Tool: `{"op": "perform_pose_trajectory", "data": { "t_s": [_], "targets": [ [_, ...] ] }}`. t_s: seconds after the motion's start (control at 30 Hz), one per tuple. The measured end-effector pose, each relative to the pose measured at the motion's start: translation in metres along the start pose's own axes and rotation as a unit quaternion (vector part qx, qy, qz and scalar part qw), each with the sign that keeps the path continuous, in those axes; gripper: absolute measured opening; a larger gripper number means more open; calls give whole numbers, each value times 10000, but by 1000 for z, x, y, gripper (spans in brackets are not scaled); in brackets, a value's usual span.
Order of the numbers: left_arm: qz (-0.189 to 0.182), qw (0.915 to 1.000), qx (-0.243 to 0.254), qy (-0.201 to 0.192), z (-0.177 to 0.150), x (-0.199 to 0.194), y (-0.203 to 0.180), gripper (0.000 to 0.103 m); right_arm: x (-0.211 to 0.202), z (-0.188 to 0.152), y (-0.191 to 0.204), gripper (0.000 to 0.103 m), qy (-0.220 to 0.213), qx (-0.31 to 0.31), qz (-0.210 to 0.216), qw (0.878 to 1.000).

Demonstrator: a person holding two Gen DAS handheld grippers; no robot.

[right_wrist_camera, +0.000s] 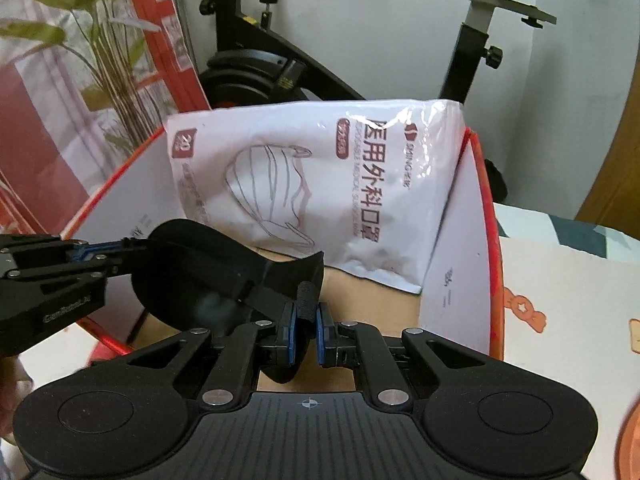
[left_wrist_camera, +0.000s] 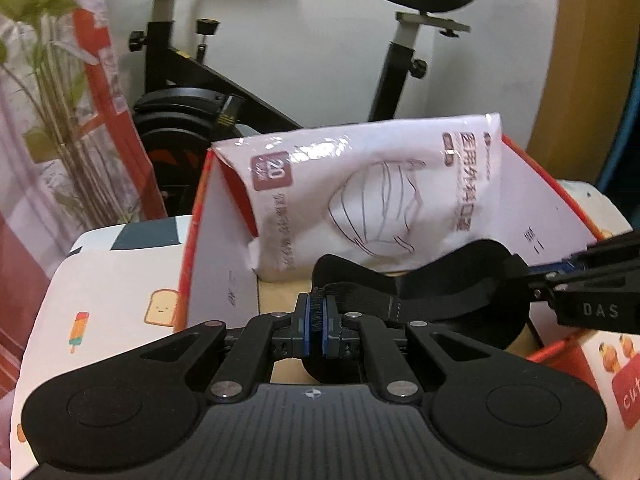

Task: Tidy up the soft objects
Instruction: 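Lower the eye mask into the red box and open the left gripper, then move the open left gripper down around the blue-and-white packet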

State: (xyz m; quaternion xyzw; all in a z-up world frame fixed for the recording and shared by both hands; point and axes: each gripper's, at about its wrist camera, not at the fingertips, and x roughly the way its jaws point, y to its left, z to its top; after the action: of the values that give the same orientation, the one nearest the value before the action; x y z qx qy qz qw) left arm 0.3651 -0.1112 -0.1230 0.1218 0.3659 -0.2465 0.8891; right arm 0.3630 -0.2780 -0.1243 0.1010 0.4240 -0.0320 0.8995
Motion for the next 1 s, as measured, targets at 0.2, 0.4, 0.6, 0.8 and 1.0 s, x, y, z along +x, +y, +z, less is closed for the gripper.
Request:
{"op": "perform_pose_trajectory", "data": {
  "t_s": [0.2, 0.4, 0.6, 0.8, 1.0],
  "targets": [
    [-331, 9991, 201, -172, -2, -10, -2, 10, -7, -6, 0, 23, -11, -80, -432, 9990],
    [-421, 9986, 182, -255, -9, -27, -3, 28, -35, -16, 7, 38, -324, -353, -498, 9976],
    [-441, 9977, -29, -510, -21, -58, 2, 61, -69, -32, 19, 62, -739, -545, -365, 9951],
    [-396, 9963, -302, -694, -43, -92, 6, 83, -98, -58, 25, 86, -1059, -479, -125, 9931],
    [-622, 9943, -477, -718, -76, -116, 2, 90, -115, -95, 28, 95, -1298, -192, 195, 9912]
  ]
}}
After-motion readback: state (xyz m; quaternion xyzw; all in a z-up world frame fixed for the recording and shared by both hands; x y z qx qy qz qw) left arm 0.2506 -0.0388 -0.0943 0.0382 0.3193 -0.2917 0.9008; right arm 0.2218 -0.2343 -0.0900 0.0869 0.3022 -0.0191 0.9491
